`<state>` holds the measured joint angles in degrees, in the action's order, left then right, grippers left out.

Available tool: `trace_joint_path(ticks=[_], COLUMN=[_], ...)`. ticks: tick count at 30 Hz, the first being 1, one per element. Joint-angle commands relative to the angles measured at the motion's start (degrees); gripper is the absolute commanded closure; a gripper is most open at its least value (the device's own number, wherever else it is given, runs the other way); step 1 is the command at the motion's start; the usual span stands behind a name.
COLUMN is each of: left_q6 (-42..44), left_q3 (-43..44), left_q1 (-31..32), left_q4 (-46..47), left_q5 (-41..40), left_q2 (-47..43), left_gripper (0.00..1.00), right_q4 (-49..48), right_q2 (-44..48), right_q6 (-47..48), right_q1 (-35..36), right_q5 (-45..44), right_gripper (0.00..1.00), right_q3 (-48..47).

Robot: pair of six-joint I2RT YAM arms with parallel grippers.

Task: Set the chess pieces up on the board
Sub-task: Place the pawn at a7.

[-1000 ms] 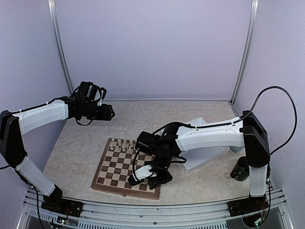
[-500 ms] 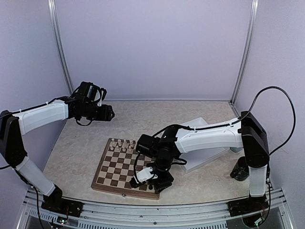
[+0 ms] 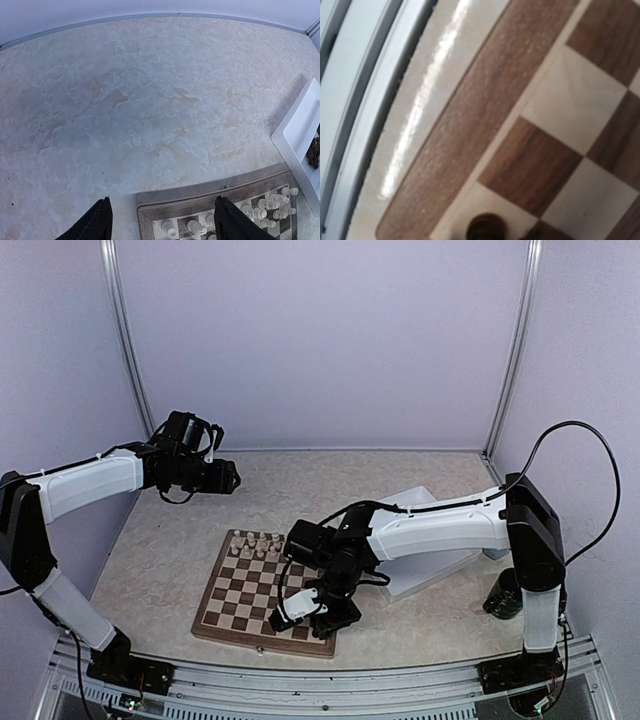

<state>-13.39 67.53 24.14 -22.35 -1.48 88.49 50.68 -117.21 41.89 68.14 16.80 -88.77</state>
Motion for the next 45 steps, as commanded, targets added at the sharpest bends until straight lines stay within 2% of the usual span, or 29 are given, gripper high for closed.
trace_joint_path(ticks=[1, 3, 9, 21, 31, 35, 39, 43, 45], left_q6=[0.6, 0.6, 0.6, 0.5, 0.4, 0.4, 0.4, 0.4, 0.4], left_q3=[-0.2, -0.2, -0.2, -0.1, -0.2, -0.1, 0.0, 0.0, 0.1], left_q1=[-0.1, -0.1, -0.1, -0.1, -0.1, -0.1, -0.1, -0.1, -0.1], left_q4=[0.0, -0.1, -0.2, -0.2, -0.2, -0.2, -0.3, -0.5, -0.4], left_q5=[0.9, 0.9, 1.0, 1.1, 2.5, 2.7, 2.9, 3.0, 3.0], left_q2=[-1.0, -1.0, -0.9, -0.6, -0.3, -0.3, -0.1, 0.0, -0.1], left_gripper=[0.31, 0.31, 0.31, 0.31, 0.31, 0.31, 0.31, 0.31, 0.31], right_q4=[-2.0, -2.1, -2.4, -3.1, -3.9, -4.2, -4.5, -4.2, -4.0], right_q2=[-0.1, -0.4, 0.2, 2.6, 3.3, 3.0, 2.9, 3.2, 3.5], right_q6=[-1.6, -1.8, -1.7, -0.9, -1.0, -1.2, -1.3, -1.2, -1.2], right_q1=[0.9, 0.9, 0.9, -0.2, -1.3, -1.7, -1.8, -1.8, -1.9], right_q5=[0.6, 0.3, -1.3, -7.6, -8.8, -8.7, -8.8, -8.2, -7.6], right_gripper=[0.72, 0.81, 0.93, 0.97, 0.96, 0.94, 0.8, 0.73, 0.67], right_q3=[-1.6, -1.9, -0.9, 2.9, 4.1, 4.0, 3.8, 3.6, 3.3])
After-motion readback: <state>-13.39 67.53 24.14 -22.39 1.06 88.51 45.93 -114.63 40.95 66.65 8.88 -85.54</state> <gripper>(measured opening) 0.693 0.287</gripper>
